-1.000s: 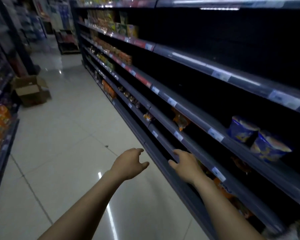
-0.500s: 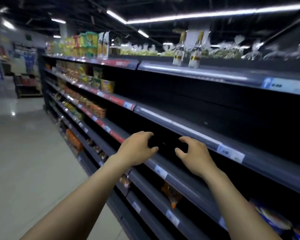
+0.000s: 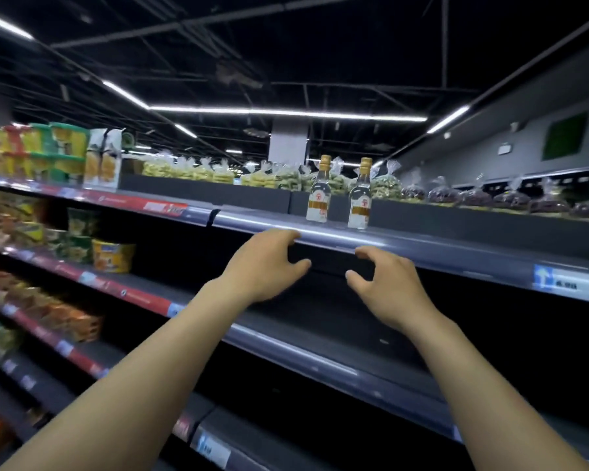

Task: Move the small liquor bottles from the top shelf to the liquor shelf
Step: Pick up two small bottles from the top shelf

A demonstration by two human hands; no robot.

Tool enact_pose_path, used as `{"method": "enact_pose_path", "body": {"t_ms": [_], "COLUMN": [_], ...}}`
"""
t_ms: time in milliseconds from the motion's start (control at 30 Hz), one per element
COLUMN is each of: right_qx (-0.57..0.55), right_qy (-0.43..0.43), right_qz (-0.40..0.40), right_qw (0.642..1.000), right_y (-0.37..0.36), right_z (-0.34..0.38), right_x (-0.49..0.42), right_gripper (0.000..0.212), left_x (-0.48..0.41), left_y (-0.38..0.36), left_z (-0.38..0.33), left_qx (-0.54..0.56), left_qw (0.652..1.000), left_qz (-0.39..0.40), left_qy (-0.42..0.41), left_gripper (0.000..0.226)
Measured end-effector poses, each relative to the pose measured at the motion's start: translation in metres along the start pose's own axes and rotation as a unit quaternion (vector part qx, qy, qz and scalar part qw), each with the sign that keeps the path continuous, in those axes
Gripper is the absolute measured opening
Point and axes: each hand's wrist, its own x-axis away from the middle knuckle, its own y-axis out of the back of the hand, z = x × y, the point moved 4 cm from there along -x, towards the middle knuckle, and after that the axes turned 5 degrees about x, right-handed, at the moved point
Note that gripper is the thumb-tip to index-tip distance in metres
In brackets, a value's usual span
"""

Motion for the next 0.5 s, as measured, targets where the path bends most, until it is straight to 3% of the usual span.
{"method": "enact_pose_path", "body": {"t_ms": [167, 333, 500], "right_qx": [0.038, 0.056, 0.070], "right_qy": [-0.012, -0.012, -0.048], "right_qz": [-0.071, -0.140, -0.159], "right_qw": [0.997, 0.988, 0.984], "right_y": [0.007, 0.015, 0.007], "right_z": [-0.006, -0.022, -0.040], "right_x": [-0.059, -0.111, -0.143], "right_gripper": [0.049, 0.024, 0.067], "left_x": [-0.068, -0.130, -0.168], "left_y": [-0.006, -0.027, -0.053], "left_z": [0.012, 0.018, 0.031], "left_qx": [0.079, 0.163, 0.191], "left_qw": [0.995, 0.983, 0.977], "left_qz": [-0.053, -0.080, -0.089], "left_qy": [-0.015, -0.003, -0.001], "left_gripper": [0.060, 0.067, 0.076]}}
